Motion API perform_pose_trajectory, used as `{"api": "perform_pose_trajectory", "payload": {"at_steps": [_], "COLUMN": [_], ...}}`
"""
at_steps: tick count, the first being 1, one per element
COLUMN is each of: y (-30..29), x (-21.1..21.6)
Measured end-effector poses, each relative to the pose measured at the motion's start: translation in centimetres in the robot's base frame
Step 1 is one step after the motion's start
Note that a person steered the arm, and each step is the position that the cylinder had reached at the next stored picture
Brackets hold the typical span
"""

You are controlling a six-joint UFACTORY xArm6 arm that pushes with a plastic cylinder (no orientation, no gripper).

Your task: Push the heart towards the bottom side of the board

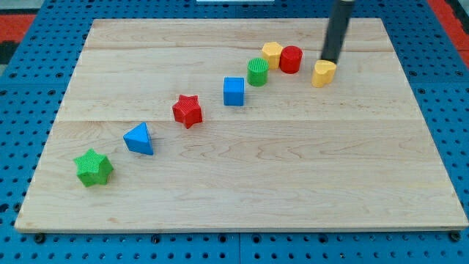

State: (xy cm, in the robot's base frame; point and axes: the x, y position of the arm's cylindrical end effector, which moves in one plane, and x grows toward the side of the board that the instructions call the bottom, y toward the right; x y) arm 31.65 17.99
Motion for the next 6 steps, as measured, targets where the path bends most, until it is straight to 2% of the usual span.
{"api": "perform_pose_trajectory", "payload": {"at_steps": [1, 2, 3, 4, 5, 6], "y": [-0.6, -1.3, -7.6, -2.6, 1.6, 2.4], "x": [2.0, -3.2, -1.7, 2.2, 2.2, 4.9]}}
